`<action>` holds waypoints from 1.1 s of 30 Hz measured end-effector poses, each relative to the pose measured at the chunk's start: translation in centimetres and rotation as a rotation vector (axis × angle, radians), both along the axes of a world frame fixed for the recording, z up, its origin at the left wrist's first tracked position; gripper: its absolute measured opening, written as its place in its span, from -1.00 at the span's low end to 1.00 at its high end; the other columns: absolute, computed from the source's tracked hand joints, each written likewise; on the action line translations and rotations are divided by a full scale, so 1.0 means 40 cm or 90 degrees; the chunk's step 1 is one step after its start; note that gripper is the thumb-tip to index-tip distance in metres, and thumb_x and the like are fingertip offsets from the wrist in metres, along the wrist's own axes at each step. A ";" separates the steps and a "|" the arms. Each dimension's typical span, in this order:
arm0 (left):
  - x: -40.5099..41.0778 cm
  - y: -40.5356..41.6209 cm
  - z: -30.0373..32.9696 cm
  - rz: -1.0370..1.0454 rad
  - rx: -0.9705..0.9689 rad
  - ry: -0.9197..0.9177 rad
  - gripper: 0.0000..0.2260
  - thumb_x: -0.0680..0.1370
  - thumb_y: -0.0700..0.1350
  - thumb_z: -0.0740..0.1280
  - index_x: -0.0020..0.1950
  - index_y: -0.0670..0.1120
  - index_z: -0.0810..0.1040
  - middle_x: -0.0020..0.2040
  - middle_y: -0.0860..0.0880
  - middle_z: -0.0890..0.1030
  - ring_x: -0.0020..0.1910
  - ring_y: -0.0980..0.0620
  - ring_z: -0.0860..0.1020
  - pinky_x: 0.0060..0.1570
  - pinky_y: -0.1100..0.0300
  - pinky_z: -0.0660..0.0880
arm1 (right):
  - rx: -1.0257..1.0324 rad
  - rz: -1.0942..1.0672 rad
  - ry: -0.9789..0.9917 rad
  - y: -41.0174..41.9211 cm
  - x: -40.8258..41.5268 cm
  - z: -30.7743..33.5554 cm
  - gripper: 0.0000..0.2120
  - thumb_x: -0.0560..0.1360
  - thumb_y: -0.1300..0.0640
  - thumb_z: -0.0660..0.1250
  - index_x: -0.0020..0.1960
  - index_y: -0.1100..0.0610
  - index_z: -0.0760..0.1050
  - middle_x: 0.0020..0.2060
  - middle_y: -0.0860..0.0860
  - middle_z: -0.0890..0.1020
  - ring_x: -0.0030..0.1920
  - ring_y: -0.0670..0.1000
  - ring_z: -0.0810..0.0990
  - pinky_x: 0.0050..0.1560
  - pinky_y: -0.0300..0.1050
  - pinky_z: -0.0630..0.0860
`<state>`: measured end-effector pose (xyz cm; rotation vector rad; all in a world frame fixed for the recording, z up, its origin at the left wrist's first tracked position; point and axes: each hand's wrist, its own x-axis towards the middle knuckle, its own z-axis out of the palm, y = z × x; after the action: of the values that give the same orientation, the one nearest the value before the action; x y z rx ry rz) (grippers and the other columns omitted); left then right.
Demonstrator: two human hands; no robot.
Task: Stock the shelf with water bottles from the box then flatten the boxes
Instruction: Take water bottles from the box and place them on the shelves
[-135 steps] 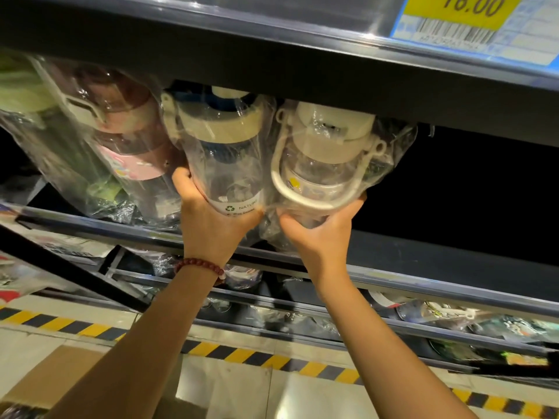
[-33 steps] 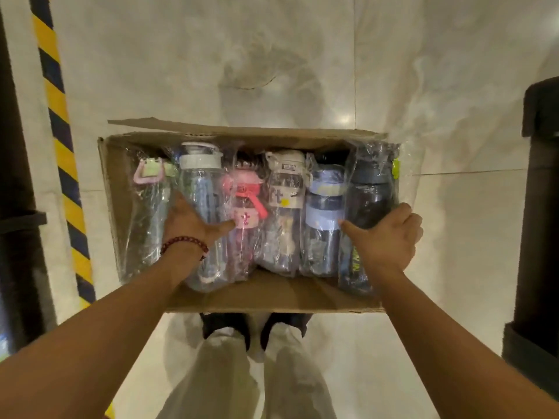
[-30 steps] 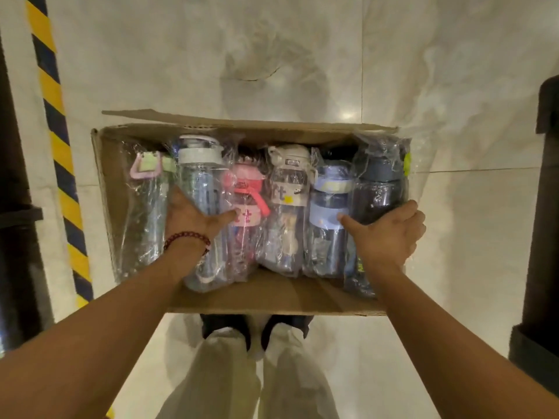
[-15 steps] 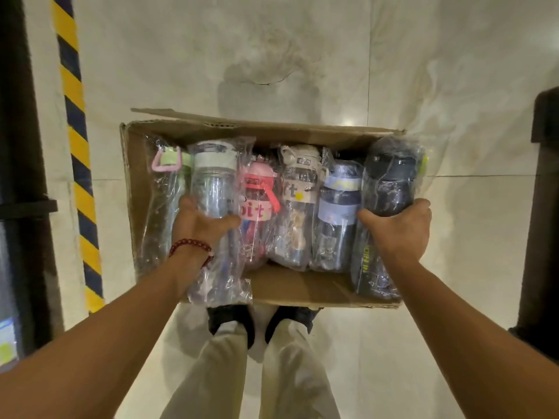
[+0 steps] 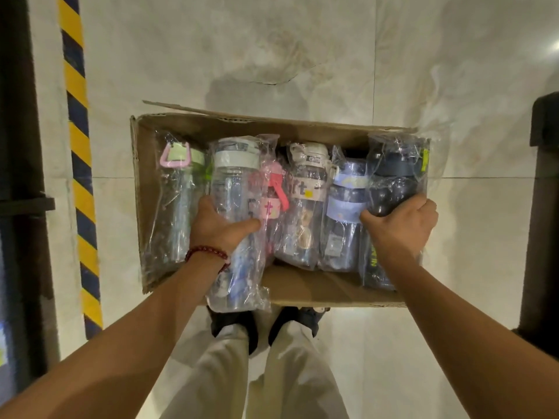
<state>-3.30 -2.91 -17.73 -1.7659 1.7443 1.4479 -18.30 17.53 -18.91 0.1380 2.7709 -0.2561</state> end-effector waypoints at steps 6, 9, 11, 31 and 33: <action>-0.012 0.011 0.004 0.010 0.003 0.006 -0.22 0.29 -0.09 0.56 0.39 -0.08 0.24 0.25 -0.02 0.40 0.25 -0.06 0.39 0.17 0.09 0.38 | -0.008 -0.016 -0.024 -0.037 -0.043 0.028 -0.22 0.27 -0.12 0.52 0.23 0.36 0.31 0.15 0.27 0.45 0.17 0.26 0.40 0.23 0.09 0.30; -0.020 0.020 0.027 0.013 0.000 0.014 -0.23 0.32 -0.11 0.54 0.42 -0.05 0.21 0.12 0.06 0.34 0.11 0.05 0.33 0.06 0.18 0.32 | -0.121 -0.090 -0.072 -0.056 -0.034 0.041 -0.16 0.15 -0.22 0.48 0.22 0.30 0.38 0.11 0.20 0.51 0.11 0.20 0.48 0.19 0.09 0.45; -0.021 0.018 0.055 0.019 -0.001 0.016 -0.20 0.33 -0.10 0.54 0.45 -0.05 0.18 0.12 0.06 0.33 0.11 0.07 0.32 0.06 0.19 0.32 | -0.201 -0.115 -0.119 -0.065 -0.003 0.056 -0.13 0.02 -0.28 0.44 0.17 0.21 0.44 0.04 0.14 0.56 0.03 0.13 0.57 0.09 0.09 0.56; 0.078 -0.207 0.965 0.270 -0.143 0.327 -0.21 0.02 -0.01 0.54 0.21 0.01 0.37 -0.06 0.08 0.55 -0.10 0.21 0.55 -0.23 0.35 0.44 | -0.575 0.148 -0.196 -0.408 0.090 0.988 -0.41 0.28 0.09 0.58 0.14 -0.07 0.29 -0.06 -0.32 0.46 -0.11 -0.48 0.46 -0.16 -0.52 0.37; 0.116 -0.194 1.063 0.279 -0.175 0.345 -0.24 0.02 -0.02 0.54 0.18 0.01 0.38 -0.08 0.14 0.54 -0.16 0.30 0.53 -0.27 0.43 0.44 | -0.601 0.187 -0.199 -0.409 0.108 1.072 -0.39 0.28 0.11 0.58 0.15 -0.08 0.28 -0.05 -0.33 0.44 -0.10 -0.57 0.40 -0.17 -0.61 0.35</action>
<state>1.33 -10.69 24.80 -2.1425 1.9618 2.1133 -14.00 1.19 23.98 -0.4215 2.0604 -1.2742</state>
